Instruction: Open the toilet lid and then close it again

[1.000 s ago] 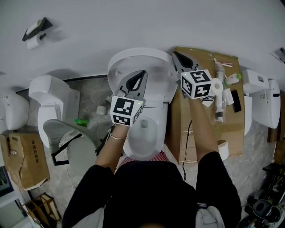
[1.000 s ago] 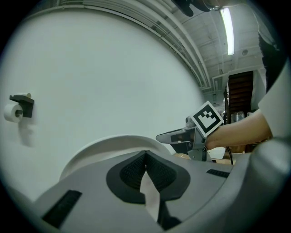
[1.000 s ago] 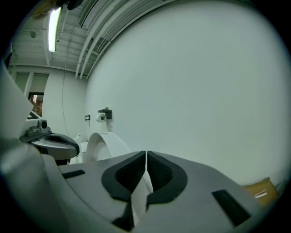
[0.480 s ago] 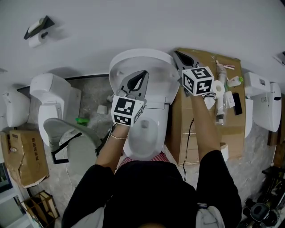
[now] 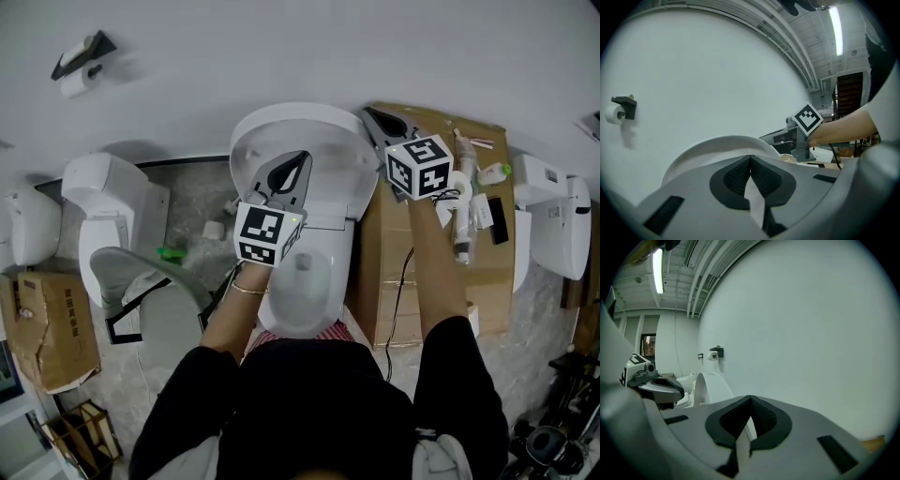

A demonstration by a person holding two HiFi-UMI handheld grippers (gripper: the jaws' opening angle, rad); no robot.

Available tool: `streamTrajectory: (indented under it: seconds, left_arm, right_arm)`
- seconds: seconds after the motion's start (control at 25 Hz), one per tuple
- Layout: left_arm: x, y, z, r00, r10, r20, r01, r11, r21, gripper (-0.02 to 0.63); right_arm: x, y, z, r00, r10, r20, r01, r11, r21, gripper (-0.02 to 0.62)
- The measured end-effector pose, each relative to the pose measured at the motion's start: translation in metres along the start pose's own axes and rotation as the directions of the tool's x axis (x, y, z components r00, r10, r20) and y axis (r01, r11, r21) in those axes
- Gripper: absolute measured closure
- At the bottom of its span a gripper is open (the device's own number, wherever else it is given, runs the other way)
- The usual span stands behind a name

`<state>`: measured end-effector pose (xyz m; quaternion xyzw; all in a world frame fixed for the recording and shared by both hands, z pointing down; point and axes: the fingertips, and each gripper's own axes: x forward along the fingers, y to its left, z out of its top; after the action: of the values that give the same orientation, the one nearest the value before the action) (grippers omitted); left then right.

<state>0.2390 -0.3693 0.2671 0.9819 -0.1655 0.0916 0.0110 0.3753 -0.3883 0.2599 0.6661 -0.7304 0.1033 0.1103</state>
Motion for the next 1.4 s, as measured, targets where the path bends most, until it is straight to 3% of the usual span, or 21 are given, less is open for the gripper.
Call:
streamTrajectory:
  seconds: [0.28, 0.72, 0.96, 1.16, 1.4]
  left_arm:
    - [0.000, 0.000, 0.000, 1.000, -0.001, 0.002, 0.001, 1.000, 0.001, 0.603]
    - [0.002, 0.002, 0.002, 1.000, -0.008, 0.012, 0.008, 1.000, -0.002, 0.603]
    - [0.002, -0.003, -0.003, 1.000, -0.019, 0.006, 0.019, 1.000, -0.006, 0.603]
    - [-0.001, -0.006, 0.001, 1.000, -0.022, 0.020, 0.022, 1.000, -0.007, 0.603]
    - [-0.014, -0.013, 0.005, 0.999, -0.028, 0.047, 0.028, 1.000, -0.003, 0.603]
  right_arm:
    - [0.007, -0.005, -0.003, 0.998, 0.030, -0.056, -0.032, 0.999, -0.036, 0.577]
    - [0.006, -0.002, -0.004, 0.996, 0.078, -0.047, -0.078, 0.997, 0.002, 0.577]
    - [0.007, 0.001, -0.006, 0.988, 0.142, -0.067, -0.139, 0.989, 0.046, 0.577]
    - [0.007, 0.018, -0.013, 0.977, 0.164, -0.133, -0.174, 0.983, -0.061, 0.577]
    - [-0.010, 0.030, -0.007, 0.990, 0.133, -0.040, -0.134, 0.990, -0.043, 0.577]
